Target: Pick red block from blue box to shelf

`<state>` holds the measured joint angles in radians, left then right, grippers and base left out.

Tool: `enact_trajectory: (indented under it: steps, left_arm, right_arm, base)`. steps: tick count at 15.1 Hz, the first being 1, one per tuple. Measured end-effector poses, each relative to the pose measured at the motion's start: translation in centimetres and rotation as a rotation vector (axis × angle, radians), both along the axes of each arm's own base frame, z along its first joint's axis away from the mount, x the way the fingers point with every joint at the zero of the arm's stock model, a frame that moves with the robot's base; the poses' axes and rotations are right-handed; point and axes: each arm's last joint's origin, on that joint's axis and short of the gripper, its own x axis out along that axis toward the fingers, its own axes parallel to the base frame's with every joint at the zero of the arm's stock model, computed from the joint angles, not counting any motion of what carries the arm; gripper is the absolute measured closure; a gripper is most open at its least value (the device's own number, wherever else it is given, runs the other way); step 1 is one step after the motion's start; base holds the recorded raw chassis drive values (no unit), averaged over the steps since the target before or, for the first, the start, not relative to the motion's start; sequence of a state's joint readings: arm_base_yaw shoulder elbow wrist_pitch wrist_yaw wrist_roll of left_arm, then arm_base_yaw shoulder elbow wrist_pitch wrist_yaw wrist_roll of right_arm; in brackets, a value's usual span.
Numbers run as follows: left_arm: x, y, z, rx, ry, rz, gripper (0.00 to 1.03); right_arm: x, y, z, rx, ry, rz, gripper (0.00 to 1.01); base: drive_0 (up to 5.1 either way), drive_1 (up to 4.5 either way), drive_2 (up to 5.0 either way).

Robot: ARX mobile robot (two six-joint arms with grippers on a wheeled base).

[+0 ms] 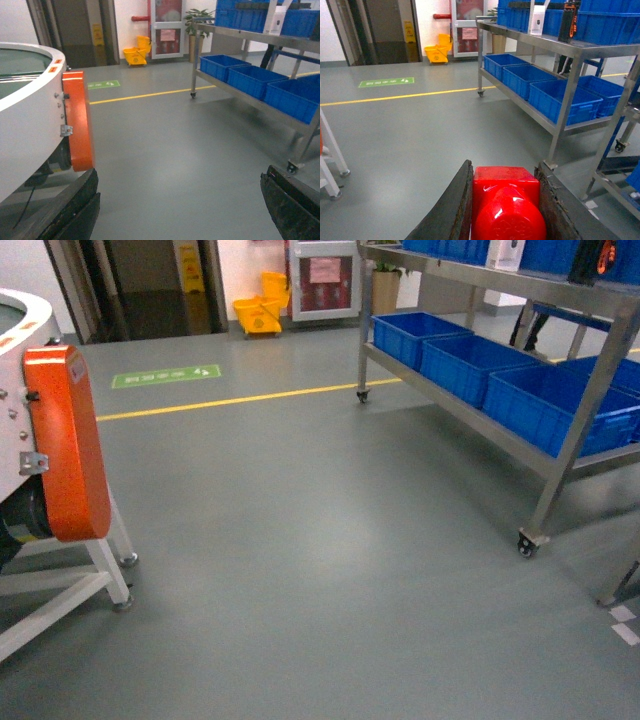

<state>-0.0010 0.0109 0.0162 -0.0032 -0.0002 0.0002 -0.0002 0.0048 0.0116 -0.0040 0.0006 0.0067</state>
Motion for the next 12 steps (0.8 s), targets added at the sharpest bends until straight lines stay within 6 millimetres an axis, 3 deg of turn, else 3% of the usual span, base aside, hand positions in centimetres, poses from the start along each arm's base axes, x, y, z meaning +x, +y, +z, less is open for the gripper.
enact_trajectory:
  steps: [12]
  left_arm:
    - [0.0,0.0,0.0,0.0,0.0,0.0,0.05]
  right_arm:
    - [0.0,0.0,0.0,0.0,0.0,0.0,0.73]
  base:
    - [-1.6,-1.57,-1.6]
